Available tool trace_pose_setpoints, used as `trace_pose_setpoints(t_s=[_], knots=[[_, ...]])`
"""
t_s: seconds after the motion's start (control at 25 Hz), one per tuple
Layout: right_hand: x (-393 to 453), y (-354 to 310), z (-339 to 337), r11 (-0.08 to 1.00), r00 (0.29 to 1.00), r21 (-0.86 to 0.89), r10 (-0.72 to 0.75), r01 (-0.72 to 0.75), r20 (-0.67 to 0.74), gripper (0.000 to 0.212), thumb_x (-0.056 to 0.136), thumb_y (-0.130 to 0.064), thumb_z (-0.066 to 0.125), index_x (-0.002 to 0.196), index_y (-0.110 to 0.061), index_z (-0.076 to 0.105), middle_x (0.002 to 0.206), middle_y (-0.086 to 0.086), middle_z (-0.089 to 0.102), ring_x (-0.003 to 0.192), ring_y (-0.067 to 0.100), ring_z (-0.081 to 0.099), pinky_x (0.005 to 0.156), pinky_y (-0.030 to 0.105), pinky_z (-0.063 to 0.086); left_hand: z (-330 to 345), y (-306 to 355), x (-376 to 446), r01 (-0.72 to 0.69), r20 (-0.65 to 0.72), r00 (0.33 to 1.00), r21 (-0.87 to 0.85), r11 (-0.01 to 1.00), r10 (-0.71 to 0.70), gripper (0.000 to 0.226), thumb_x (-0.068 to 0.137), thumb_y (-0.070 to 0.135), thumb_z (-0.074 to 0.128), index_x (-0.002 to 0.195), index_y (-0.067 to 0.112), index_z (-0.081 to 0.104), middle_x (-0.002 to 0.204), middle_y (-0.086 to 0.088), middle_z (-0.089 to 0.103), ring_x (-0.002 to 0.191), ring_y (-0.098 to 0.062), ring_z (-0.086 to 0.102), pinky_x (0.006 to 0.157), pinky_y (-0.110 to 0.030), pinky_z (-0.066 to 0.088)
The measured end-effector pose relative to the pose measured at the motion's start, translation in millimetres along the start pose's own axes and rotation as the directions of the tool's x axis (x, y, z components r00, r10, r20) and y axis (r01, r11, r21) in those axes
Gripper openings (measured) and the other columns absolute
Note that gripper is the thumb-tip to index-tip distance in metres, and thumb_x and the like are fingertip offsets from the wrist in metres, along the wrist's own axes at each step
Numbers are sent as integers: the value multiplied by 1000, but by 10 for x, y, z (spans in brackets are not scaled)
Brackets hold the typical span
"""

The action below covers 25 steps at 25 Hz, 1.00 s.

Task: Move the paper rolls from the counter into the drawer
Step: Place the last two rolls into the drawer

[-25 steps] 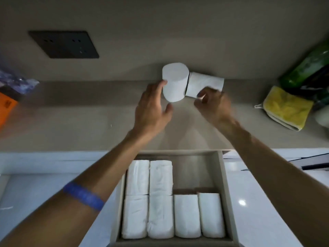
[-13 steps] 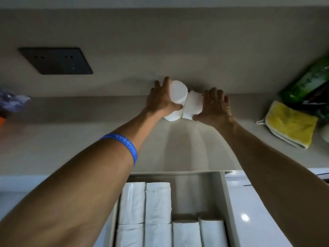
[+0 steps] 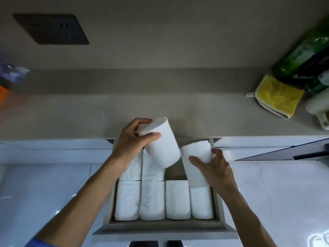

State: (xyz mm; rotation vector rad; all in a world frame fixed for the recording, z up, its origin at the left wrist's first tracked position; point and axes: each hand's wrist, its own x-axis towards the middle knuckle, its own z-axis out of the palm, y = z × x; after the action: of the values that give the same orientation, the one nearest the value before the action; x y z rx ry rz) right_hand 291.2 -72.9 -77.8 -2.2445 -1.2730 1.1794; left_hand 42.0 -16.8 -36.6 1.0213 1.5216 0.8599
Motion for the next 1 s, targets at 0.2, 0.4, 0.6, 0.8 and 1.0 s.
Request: trace_pose_setpoints(t_s=[0.2,0.4,0.6,0.8,1.0], knots=[[177,61,148,995,988,-99,-45,31,-147,84,66,-69,65,127,-18,39,118,13,66,112,36,59,83,38,41,480,-277,-63,225,48,971,135,965,-233,65,48,43,84,107,33,61,100,6,69,87,-11,67,68,-26,54],[286,46,358,975,971,-215,-100,52,-219,85,69,-61,70,130,-12,37,119,15,63,110,39,55,84,41,45,798,-510,24,258,-142,963,247,934,-229,67,54,49,80,106,29,42,90,13,53,79,-3,56,58,-26,42],[275,66,467,884,951,-463,-191,59,-245,80,76,-63,65,126,-4,43,114,15,51,99,37,54,71,40,47,834,-820,76,169,-52,985,368,914,-162,55,74,50,76,119,26,55,115,0,62,100,-19,60,73,-24,48],[261,257,420,730,925,-643,-370,232,-86,51,87,-43,58,123,-8,51,123,16,53,102,35,51,79,43,45,1090,-1046,68,-120,116,992,692,712,54,59,90,29,65,144,18,44,153,-6,41,141,-29,31,114,-39,32],[406,207,346,615,891,-673,-426,412,156,62,80,-17,56,140,-16,40,145,6,41,117,33,51,89,43,46,986,-1065,136,-157,144,986,702,695,78,57,84,30,70,137,21,50,142,-2,55,134,-29,42,109,-38,36]])
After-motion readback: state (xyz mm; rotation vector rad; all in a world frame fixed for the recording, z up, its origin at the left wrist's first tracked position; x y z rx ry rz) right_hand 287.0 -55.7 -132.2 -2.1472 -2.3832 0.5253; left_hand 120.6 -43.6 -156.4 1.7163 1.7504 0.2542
